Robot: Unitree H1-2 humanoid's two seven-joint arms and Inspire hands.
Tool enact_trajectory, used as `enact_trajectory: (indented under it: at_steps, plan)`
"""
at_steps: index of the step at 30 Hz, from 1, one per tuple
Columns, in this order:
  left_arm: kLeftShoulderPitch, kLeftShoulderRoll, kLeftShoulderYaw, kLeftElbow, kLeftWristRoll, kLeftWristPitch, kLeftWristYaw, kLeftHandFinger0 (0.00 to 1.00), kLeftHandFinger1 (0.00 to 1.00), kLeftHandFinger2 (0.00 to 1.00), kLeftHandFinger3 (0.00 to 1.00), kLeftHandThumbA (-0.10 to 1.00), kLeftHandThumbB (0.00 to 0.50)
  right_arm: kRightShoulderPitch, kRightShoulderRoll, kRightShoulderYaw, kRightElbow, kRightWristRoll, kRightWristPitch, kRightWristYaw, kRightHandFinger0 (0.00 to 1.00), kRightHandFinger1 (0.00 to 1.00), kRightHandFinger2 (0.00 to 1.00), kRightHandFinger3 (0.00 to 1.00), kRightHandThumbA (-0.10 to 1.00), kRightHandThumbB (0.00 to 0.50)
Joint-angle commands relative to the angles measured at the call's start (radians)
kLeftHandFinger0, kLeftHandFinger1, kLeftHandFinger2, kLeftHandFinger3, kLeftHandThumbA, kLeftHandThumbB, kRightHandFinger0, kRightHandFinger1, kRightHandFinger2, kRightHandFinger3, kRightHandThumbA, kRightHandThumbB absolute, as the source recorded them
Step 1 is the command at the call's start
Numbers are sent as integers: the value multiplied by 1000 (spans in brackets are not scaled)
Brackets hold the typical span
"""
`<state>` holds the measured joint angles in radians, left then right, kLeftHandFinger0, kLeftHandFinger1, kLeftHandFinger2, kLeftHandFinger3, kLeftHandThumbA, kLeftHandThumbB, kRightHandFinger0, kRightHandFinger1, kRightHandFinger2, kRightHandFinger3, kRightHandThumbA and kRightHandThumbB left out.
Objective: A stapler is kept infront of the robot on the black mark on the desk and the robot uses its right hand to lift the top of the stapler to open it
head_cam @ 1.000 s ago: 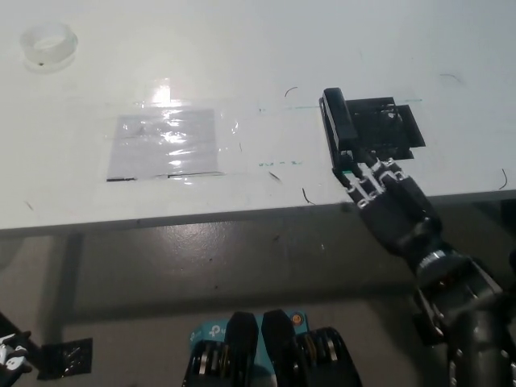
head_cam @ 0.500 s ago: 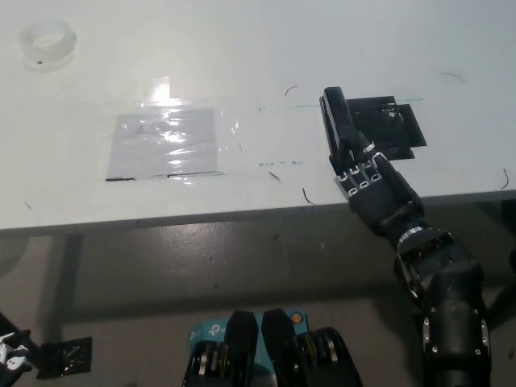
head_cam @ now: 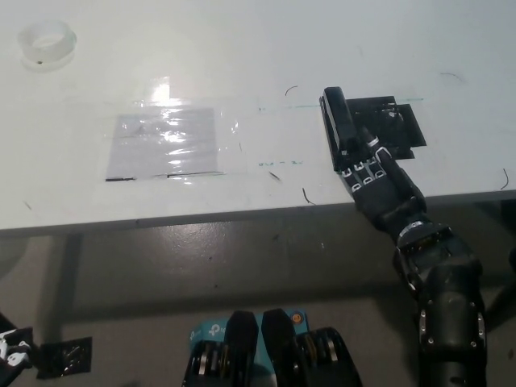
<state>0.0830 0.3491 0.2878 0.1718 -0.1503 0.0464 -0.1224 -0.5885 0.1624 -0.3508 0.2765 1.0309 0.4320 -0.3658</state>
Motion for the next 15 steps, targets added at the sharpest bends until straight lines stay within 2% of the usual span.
enact_trajectory:
  at_steps: [1,3,5,8,10,15]
  plan:
    - [-7,18,16,-12,-21,-22,-4,480,534,669,845,601,114,-51,25,-16,-10,-18,-24,3,597,643,814,1000,1000,124]
    - [-7,22,15,-13,-18,-30,-6,498,557,692,862,610,104,-52,29,-20,-9,-25,-26,4,602,643,809,1000,1000,125]
    - [-8,22,14,-14,-12,-32,-2,500,561,693,866,619,116,-55,29,-23,-4,-31,-28,8,600,637,797,1000,1000,122]
    - [-9,21,18,-13,-19,-33,-3,495,562,702,866,609,97,-59,31,-30,6,-42,-32,0,609,661,812,1000,1000,119]
    - [-9,22,17,-12,-20,-33,-5,495,563,708,875,612,94,-62,34,-41,15,-47,-34,-17,605,660,805,1000,1000,136]
    - [-8,18,20,-24,-20,-17,3,493,556,697,872,604,98,-73,39,-56,33,-79,-50,-45,675,741,867,1000,1000,155]
